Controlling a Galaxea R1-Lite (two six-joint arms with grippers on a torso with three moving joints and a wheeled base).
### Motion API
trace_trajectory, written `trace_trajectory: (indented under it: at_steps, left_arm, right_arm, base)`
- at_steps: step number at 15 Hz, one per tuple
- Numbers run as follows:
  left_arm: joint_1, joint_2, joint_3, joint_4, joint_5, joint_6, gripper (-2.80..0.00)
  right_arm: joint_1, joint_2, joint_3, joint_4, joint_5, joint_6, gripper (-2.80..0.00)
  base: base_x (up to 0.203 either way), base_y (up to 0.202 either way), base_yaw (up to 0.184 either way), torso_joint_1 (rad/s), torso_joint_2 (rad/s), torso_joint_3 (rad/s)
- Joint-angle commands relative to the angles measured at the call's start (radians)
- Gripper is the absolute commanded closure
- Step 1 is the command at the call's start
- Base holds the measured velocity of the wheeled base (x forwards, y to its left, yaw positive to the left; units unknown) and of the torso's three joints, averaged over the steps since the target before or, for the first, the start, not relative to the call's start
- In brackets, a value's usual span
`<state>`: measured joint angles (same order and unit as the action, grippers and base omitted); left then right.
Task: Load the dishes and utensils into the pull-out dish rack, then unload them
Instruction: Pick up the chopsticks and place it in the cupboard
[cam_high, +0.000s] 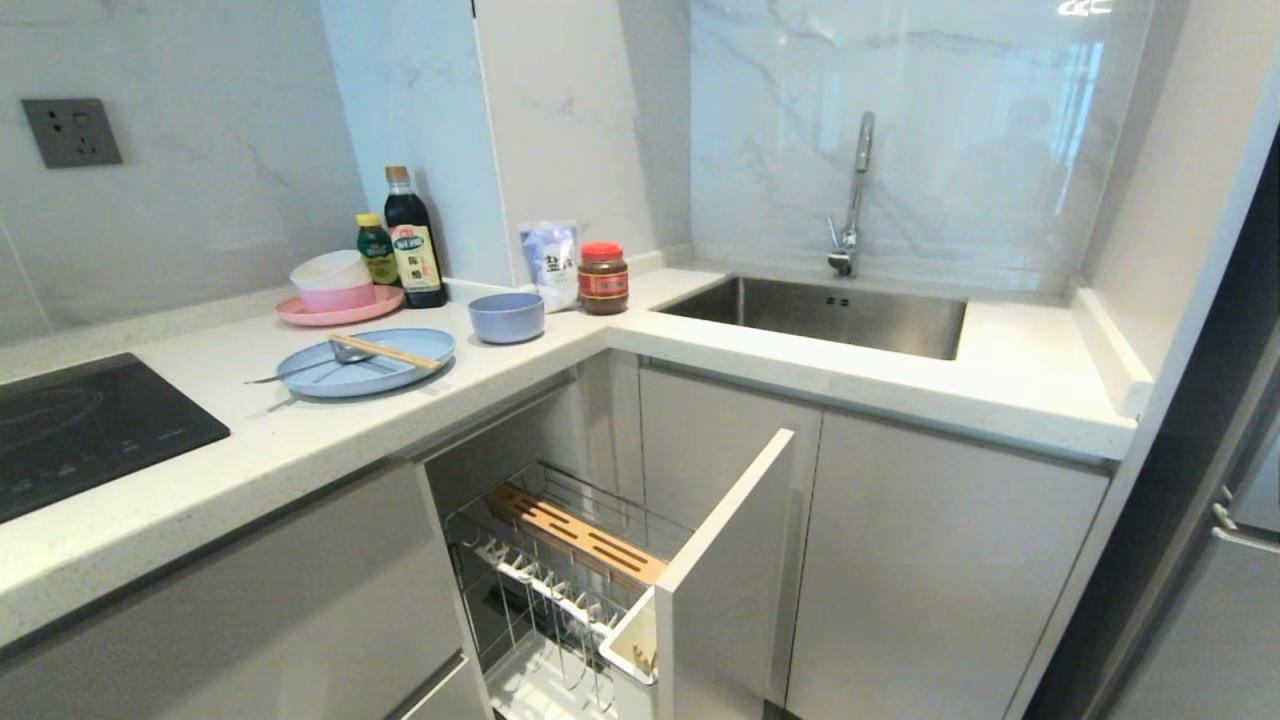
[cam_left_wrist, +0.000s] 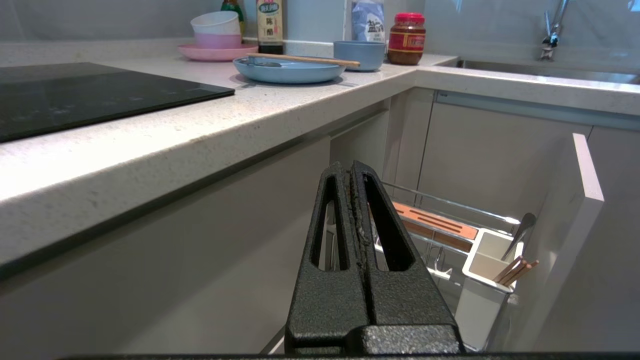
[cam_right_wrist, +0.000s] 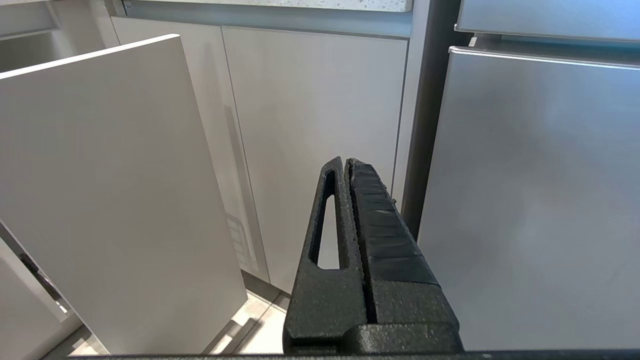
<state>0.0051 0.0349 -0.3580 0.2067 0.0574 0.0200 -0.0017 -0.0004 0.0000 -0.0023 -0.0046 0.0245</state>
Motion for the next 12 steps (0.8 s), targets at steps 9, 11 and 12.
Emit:
trace_trajectory:
  at_steps: [9, 11, 12]
  left_arm:
    - [-0.001, -0.033, 0.38, -0.254, -0.059, 0.013, 0.0]
    - [-0.001, -0.033, 0.383, -0.263, -0.062, 0.015, 0.0]
    - [-0.001, -0.033, 0.384, -0.259, -0.062, 0.01, 0.0]
  right_arm:
    - [0.0, -0.003, 0.002, -0.001, 0.0, 0.0, 0.0]
    - [0.0, -0.004, 0.002, -0.001, 0.0, 0.0, 0.0]
    - [0.0, -0.003, 0.002, 0.0, 0.0, 0.0, 0.0]
  base:
    - [0.0, 0.0, 0.0, 0.0, 0.0, 0.0]
    - [0.0, 0.0, 0.0, 0.0, 0.0, 0.0]
    - [0.0, 0.0, 0.0, 0.0, 0.0, 0.0]
